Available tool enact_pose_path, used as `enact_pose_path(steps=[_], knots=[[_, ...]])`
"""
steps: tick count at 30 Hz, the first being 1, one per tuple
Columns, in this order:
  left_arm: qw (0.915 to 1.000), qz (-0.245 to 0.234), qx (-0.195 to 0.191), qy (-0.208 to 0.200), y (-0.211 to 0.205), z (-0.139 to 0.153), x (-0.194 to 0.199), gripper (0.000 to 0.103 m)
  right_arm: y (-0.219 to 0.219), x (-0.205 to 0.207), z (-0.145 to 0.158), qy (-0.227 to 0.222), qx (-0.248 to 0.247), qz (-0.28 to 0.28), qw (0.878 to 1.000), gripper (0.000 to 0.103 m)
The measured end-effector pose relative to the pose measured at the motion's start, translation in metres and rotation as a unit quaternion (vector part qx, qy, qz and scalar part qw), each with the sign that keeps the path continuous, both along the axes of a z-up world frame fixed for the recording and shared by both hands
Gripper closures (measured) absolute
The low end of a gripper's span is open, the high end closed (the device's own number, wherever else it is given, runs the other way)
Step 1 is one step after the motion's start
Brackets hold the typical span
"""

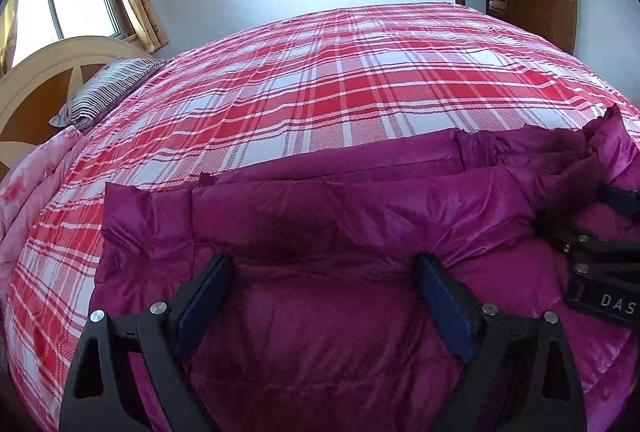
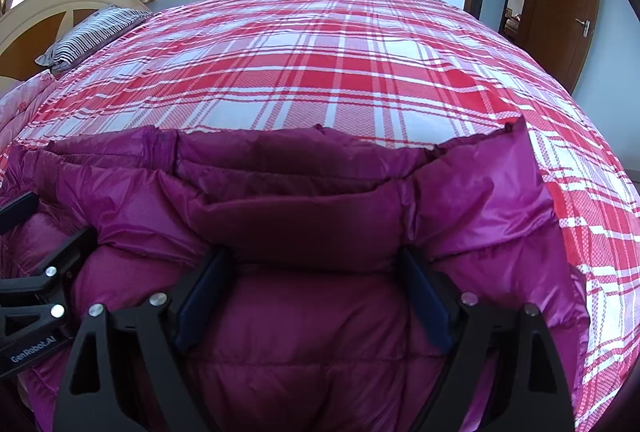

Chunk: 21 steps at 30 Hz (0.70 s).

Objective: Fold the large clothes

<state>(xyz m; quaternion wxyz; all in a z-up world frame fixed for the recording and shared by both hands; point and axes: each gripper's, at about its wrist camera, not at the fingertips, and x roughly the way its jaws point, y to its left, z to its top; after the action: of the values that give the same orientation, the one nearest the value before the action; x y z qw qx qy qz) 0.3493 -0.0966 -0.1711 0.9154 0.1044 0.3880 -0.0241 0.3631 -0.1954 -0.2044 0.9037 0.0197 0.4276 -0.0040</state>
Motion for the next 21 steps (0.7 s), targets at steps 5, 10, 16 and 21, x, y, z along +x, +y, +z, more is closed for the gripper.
enact_pose_path(steps=[5,10,16,21], knots=[[0.9999,0.002,-0.014,0.005,0.003,-0.003,0.002,0.007,0.001,0.001,0.000,0.000,-0.003,-0.001,1.000,0.015],[0.9999,0.005,-0.013,-0.001,0.002,-0.005,0.001,0.006,0.000,-0.001,0.004,0.002,-0.001,-0.001,1.000,0.016],[0.9999,0.006,-0.011,-0.006,0.002,-0.006,0.001,0.005,-0.012,-0.017,0.027,-0.033,0.002,-0.015,0.999,0.017],[0.9999,0.006,-0.012,-0.007,0.002,-0.006,0.001,0.005,-0.034,-0.019,0.038,-0.054,-0.018,-0.051,0.997,0.017]])
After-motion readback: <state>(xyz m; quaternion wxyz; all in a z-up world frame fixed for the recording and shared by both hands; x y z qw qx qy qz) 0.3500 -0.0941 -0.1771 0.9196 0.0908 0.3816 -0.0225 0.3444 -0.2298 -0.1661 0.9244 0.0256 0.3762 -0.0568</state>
